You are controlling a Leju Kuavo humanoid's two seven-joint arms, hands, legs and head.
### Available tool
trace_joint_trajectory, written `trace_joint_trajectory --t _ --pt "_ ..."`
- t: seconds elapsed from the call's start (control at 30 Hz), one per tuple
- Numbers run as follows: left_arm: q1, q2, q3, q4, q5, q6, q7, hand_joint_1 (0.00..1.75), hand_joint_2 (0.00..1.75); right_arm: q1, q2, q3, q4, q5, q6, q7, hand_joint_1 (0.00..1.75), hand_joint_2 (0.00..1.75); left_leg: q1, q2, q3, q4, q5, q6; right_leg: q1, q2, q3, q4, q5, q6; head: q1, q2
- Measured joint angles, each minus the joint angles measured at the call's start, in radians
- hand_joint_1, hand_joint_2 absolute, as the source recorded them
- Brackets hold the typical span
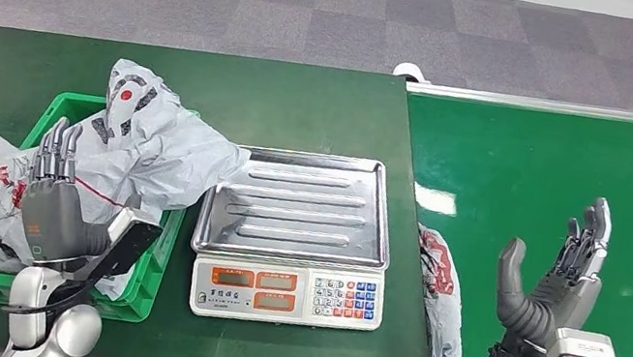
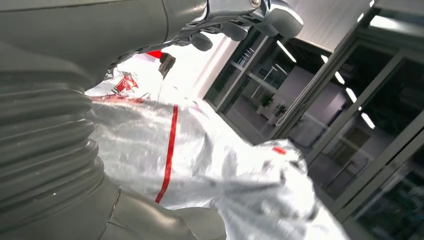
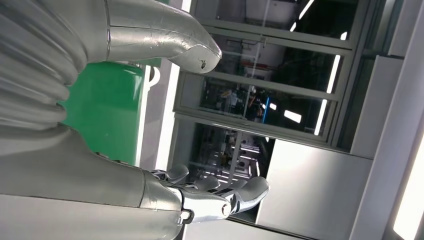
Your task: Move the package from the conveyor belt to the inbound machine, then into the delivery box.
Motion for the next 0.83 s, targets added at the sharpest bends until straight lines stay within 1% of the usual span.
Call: trace_joint_trajectory --t 0.03,0.07,0.13,0.2,0.23,0.27,0.3,0.37,0.4,0.43,0.47,0.6,0.83 --pt "0.0 -0.004 0.001 -0.006 0.03 0.012 -0.032 0.0 1.75 0.0 0.0 0.0 0.0 0.0 -0.001 0.0 0.0 1.75 0.0 0.0 0.0 0.0 0.0 0.0 0.0 0.0 0.0 0.0 0.0 0.0 0.0 0.0" --pt "0.0 -0.011 0.004 -0.015 0.069 0.021 -0.081 0.0 1.75 0.0 0.0 0.0 0.0 0.0 -0.001 0.0 0.0 1.75 0.0 0.0 0.0 0.0 0.0 0.0 0.0 0.0 0.0 0.0 0.0 0.0 0.0 0.0" --pt "0.0 -0.039 0.02 -0.042 0.188 0.031 -0.227 0.0 1.75 -0.001 0.001 0.0 0.0 -0.001 -0.002 0.0 0.0 1.75 0.0 -0.001 0.0 0.0 0.0 0.0 0.0 -0.001 0.0 0.0 0.0 0.0 0.0 0.0" --pt "0.001 -0.068 0.034 -0.072 0.391 0.019 -0.383 0.0 1.75 -0.002 0.002 0.0 0.0 -0.003 -0.003 -0.001 0.0 1.75 0.0 -0.002 -0.001 0.0 0.0 0.0 -0.001 -0.001 0.0 0.0 0.0 0.0 0.0 0.0" --pt "0.001 -0.075 0.032 -0.086 0.518 -0.005 -0.435 0.0 1.75 -0.004 0.003 0.0 0.001 -0.005 -0.004 -0.001 0.0 1.75 0.0 -0.002 -0.001 0.0 0.0 0.0 -0.001 -0.001 0.0 0.0 0.0 0.0 0.0 0.0" --pt "0.002 -0.077 0.021 -0.099 0.648 -0.046 -0.461 0.0 1.75 -0.006 0.004 0.0 0.002 -0.008 -0.004 -0.002 0.0 1.75 0.0 -0.002 -0.001 0.0 0.0 0.0 -0.001 -0.001 0.0 0.0 0.0 0.0 0.0 0.0" --pt "0.003 -0.077 0.006 -0.11 0.768 -0.11 -0.466 0.0 1.75 -0.009 0.004 0.0 0.004 -0.011 -0.004 -0.003 0.0 1.75 0.0 -0.003 -0.001 0.0 0.0 0.0 -0.001 -0.002 0.0 0.0 0.0 0.0 0.0 0.0" --pt "0.007 -0.076 -0.032 -0.121 0.96 -0.29 -0.439 0.0 1.75 -0.017 0.004 0.001 0.013 -0.015 0.001 -0.007 0.0 1.75 0.0 -0.004 -0.002 0.0 0.0 0.001 -0.001 -0.004 0.0 0.0 0.0 0.0 0.0 0.0" --pt "0.011 -0.075 -0.053 -0.122 1.022 -0.376 -0.427 0.0 1.75 -0.021 0.004 0.001 0.018 -0.016 0.003 -0.009 0.0 1.75 0.0 -0.005 -0.002 0.0 0.0 0.001 -0.001 -0.005 0.0 0.0 0.0 0.0 0.0 0.0" --pt "0.014 -0.075 -0.073 -0.122 1.063 -0.439 -0.419 0.0 1.75 -0.026 0.004 0.002 0.024 -0.018 0.006 -0.011 0.0 1.75 0.0 -0.005 -0.002 0.0 0.001 0.001 -0.001 -0.005 0.0 0.0 0.0 0.0 0.0 0.0" --pt "0.017 -0.075 -0.088 -0.122 1.082 -0.472 -0.417 0.0 1.75 -0.03 0.004 0.002 0.029 -0.018 0.007 -0.012 0.0 1.75 0.0 -0.005 -0.002 0.0 0.001 0.001 -0.001 -0.005 0.0 0.0 0.0 0.0 0.0 0.0" --pt "0.02 -0.074 -0.118 -0.121 1.1 -0.496 -0.417 0.0 1.75 -0.036 0.004 0.003 0.043 -0.018 0.007 -0.013 0.0 1.75 0.0 -0.005 -0.002 0.0 0.001 0.001 -0.001 -0.005 0.0 0.0 0.0 0.0 0.0 0.0" --pt "0.022 -0.072 -0.131 -0.121 1.104 -0.497 -0.417 0.0 1.75 -0.042 0.004 0.003 0.053 -0.018 0.007 -0.013 0.0 1.75 0.0 -0.005 -0.002 0.0 0.001 0.001 -0.001 -0.005 0.0 0.0 0.0 0.0 0.0 0.0"
